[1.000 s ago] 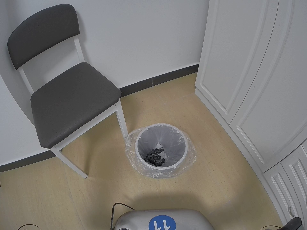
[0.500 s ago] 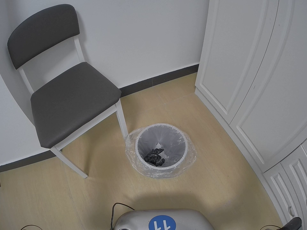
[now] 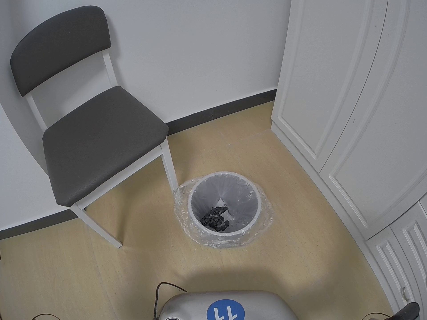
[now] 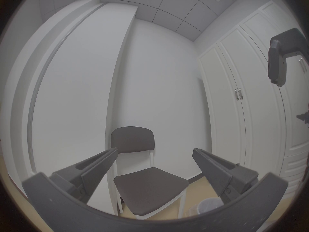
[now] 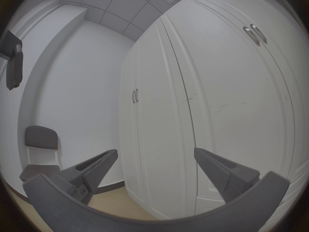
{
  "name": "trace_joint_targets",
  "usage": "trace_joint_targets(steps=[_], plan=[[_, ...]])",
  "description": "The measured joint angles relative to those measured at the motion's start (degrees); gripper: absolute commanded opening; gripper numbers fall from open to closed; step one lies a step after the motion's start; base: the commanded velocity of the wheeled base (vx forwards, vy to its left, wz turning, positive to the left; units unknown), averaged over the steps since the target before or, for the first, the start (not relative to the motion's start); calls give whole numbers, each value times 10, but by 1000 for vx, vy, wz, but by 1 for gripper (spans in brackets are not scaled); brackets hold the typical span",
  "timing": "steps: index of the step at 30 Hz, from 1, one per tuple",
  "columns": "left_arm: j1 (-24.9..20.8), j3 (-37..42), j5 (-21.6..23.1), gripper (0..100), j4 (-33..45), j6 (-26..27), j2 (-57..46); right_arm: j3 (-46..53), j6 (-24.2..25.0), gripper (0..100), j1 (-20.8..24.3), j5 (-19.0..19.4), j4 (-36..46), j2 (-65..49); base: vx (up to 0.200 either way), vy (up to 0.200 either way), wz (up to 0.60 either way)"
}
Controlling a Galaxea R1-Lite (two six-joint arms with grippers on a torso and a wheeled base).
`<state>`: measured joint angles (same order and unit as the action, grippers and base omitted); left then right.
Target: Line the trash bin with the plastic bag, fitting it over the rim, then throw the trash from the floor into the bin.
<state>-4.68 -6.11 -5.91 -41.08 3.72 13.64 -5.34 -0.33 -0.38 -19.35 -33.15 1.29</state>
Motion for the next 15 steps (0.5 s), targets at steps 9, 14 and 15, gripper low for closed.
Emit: trace_joint_targets(steps=[9, 14, 15], plan=[[18, 33, 1, 100, 38, -29, -42, 1, 0, 100, 2, -1, -1, -5, 0, 0, 0], [30, 45, 15, 100, 63, -36, -72, 4, 0, 100, 4, -1, -2, -6, 0, 0, 0], [31, 47, 16, 100, 68, -36, -77, 4, 0, 100, 4, -1, -2, -6, 0, 0, 0]])
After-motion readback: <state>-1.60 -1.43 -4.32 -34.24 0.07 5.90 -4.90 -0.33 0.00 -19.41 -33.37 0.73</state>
